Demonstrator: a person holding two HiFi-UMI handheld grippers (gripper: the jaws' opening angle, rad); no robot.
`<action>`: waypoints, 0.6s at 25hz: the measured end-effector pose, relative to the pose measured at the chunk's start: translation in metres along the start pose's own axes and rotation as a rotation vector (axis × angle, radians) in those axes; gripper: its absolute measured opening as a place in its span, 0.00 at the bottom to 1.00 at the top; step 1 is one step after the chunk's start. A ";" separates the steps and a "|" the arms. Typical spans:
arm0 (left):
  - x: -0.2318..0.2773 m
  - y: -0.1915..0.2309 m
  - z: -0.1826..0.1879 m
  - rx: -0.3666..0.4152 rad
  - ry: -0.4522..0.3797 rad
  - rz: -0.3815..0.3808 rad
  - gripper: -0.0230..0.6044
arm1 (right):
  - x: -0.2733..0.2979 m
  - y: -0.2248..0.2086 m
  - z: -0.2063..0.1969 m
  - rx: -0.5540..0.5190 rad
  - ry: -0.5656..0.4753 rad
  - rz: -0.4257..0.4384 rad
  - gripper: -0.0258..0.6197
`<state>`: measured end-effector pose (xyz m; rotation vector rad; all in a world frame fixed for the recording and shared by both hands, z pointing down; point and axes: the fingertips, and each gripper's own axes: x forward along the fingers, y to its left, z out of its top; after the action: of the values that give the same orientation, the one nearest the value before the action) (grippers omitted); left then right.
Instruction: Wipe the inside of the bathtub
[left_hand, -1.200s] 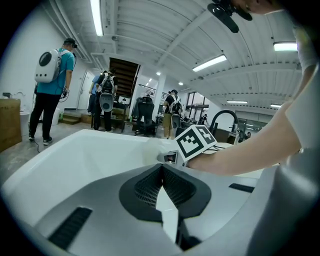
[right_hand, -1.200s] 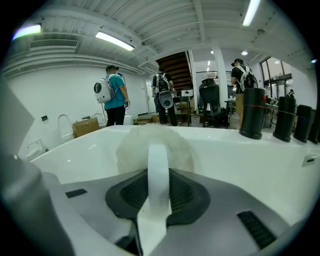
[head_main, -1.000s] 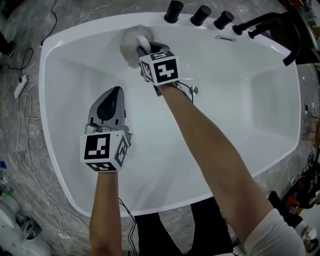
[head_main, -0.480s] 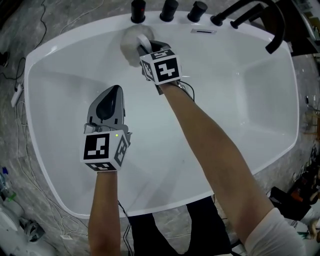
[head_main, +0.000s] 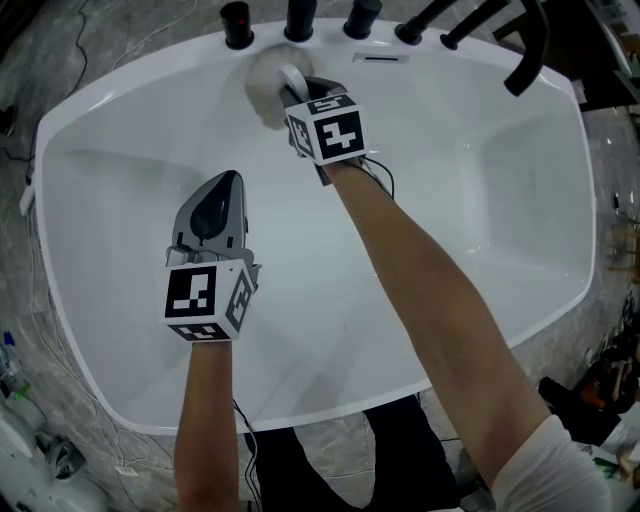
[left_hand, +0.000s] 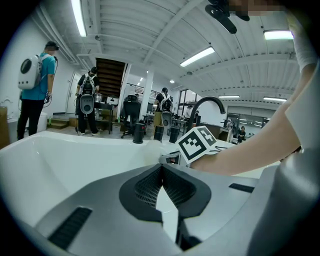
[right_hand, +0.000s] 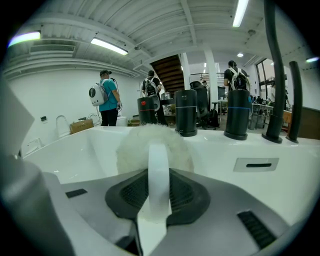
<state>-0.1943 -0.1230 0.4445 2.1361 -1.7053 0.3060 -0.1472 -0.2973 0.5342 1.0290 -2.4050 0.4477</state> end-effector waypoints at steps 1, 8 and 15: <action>0.003 -0.005 0.001 0.000 -0.001 0.000 0.06 | -0.003 -0.006 -0.001 0.001 -0.001 -0.001 0.19; 0.029 -0.052 0.004 0.014 0.001 -0.023 0.06 | -0.025 -0.057 -0.010 0.015 -0.008 -0.024 0.19; 0.053 -0.095 0.009 0.034 0.003 -0.046 0.06 | -0.048 -0.104 -0.018 0.035 -0.016 -0.043 0.19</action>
<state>-0.0908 -0.1561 0.4425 2.1945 -1.6581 0.3275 -0.0357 -0.3299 0.5343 1.1014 -2.3922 0.4689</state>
